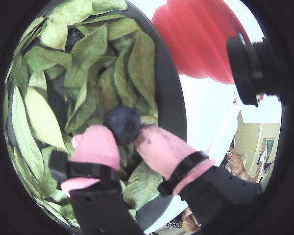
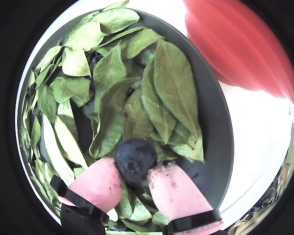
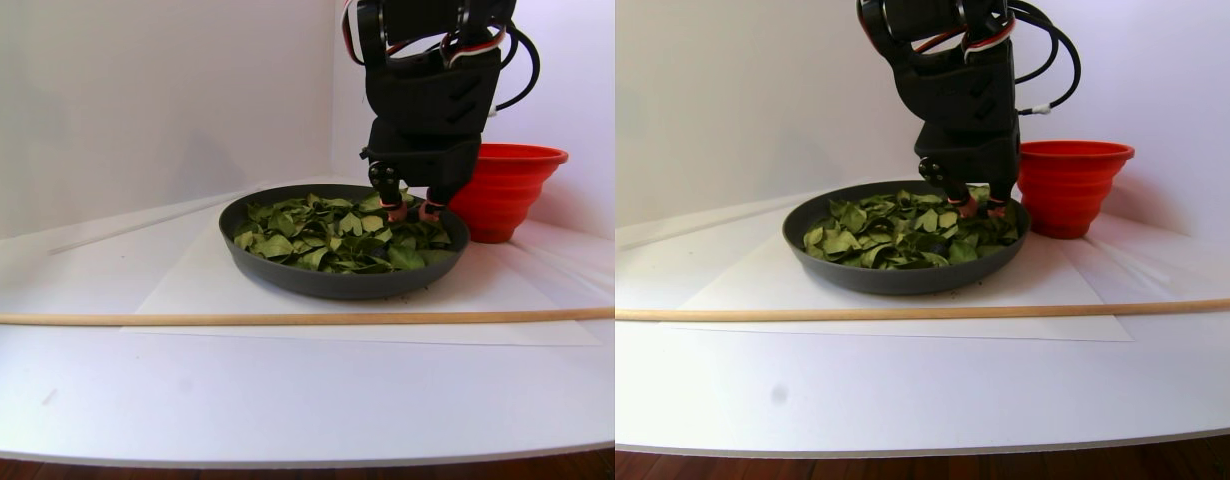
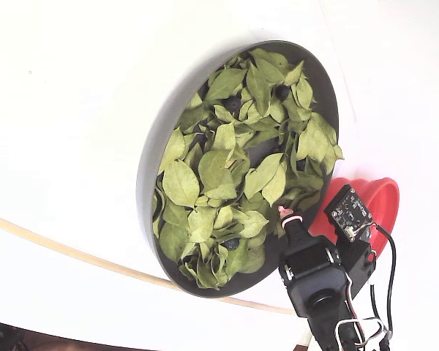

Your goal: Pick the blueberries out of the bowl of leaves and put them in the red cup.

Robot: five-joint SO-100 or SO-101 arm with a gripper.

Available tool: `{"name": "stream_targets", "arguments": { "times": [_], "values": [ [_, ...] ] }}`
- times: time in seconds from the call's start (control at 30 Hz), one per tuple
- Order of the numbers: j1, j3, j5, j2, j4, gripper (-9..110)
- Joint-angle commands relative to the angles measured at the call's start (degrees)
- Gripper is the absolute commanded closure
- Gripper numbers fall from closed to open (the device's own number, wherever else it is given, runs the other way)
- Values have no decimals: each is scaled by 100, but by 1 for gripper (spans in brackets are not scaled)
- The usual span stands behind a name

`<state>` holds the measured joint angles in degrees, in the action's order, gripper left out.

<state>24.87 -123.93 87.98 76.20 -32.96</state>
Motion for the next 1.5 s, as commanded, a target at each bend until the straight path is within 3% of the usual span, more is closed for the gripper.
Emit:
{"name": "stream_targets", "arguments": {
  "times": [0.0,1.47],
  "values": [
    [79,-18,114,712,70,92],
    [185,-281,659,2821,1916,92]
  ]
}}
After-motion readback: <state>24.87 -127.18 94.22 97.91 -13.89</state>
